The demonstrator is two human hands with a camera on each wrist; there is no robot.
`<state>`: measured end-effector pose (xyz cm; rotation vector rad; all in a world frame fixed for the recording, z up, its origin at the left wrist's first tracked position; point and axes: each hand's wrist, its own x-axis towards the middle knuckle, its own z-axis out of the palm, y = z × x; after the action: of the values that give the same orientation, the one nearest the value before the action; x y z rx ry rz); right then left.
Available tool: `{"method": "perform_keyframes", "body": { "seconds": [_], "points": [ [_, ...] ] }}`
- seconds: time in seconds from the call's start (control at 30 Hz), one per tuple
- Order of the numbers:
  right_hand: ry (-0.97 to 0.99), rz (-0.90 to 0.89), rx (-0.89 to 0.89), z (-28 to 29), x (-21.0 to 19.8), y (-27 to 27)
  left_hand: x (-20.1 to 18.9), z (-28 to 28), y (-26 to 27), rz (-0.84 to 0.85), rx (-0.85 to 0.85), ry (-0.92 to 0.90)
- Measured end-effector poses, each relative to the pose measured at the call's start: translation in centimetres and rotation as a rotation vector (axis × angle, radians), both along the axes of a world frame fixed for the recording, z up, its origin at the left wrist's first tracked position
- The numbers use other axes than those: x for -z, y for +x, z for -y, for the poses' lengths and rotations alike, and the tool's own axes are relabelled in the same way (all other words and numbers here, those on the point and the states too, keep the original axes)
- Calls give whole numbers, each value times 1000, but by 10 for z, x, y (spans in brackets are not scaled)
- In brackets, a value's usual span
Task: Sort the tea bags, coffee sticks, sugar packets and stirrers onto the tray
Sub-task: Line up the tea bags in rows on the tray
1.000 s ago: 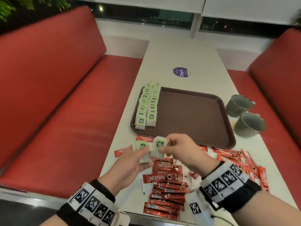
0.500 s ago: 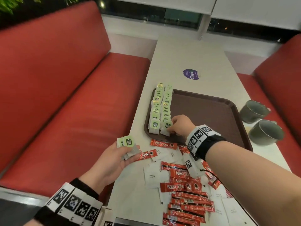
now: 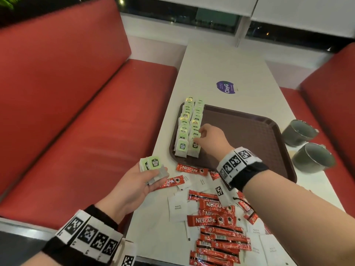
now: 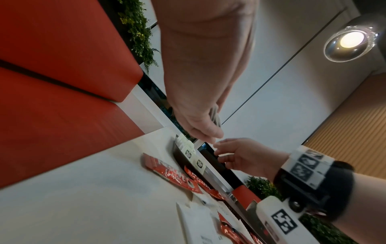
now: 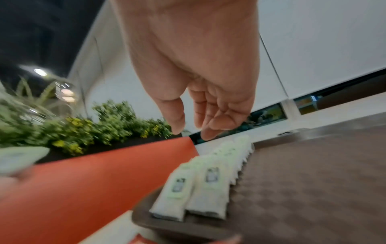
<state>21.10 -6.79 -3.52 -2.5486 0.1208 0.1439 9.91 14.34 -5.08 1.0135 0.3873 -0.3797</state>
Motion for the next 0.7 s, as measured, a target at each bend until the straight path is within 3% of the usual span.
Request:
{"method": "perform_keyframes", "body": {
  "seconds": [0.07,0.17,0.27,0.37,0.57,0.7],
  "points": [
    [89,25,-68,-5,-15,-20,-2,4,2,9,17,-1],
    [238,-148,-187,-14,-24,-50,-4,15,4,38,77,10],
    [425,-314,-197,-19,-18,-65,-8,26,6,74,162,44],
    [536,-317,-178,-17,-14,-70,-10,34,9,93,218,86],
    [556,-247,0,0,-19,-56,-7,31,17,-3,193,18],
    [444,-193,152,9,-5,-27,-7,25,14,-27,192,-6]
  ]
}}
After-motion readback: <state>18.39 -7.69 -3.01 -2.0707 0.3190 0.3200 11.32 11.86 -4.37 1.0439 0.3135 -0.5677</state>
